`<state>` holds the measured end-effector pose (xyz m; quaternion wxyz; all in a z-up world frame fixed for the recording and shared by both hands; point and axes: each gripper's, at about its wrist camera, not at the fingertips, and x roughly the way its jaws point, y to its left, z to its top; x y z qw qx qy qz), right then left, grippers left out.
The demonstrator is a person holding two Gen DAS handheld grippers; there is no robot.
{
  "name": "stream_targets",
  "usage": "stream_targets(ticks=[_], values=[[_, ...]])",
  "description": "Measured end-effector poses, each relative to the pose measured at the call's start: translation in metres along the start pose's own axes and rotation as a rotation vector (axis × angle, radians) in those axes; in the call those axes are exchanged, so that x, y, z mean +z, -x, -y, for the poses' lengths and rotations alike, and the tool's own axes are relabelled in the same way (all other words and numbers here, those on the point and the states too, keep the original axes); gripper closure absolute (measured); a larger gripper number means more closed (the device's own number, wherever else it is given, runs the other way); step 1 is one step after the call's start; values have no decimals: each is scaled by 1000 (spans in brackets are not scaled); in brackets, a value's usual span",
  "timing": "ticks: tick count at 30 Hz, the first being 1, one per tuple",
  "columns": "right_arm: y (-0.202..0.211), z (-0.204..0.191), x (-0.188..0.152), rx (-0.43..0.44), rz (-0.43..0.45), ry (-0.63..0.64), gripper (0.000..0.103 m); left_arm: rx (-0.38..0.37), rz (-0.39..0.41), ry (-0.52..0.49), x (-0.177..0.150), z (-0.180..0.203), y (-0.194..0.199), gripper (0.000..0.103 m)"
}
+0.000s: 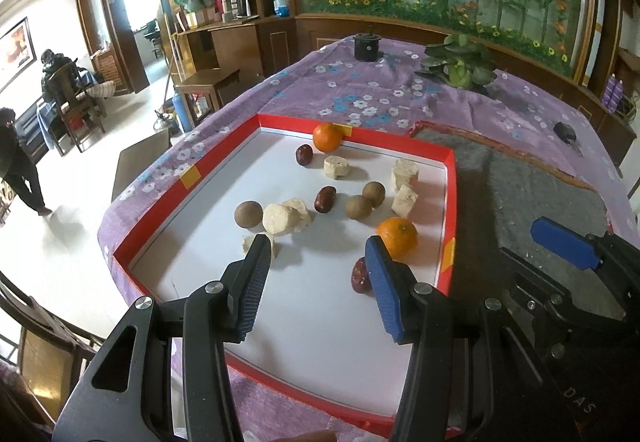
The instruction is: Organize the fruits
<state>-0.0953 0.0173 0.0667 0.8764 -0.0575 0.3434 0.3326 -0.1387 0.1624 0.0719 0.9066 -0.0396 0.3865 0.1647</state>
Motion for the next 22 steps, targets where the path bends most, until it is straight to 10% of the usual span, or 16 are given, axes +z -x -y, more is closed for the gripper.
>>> stream_targets(ticks=[22], values=[[0, 0, 0, -3, -24, 12, 52, 24, 8, 9, -1, 0, 1, 54]])
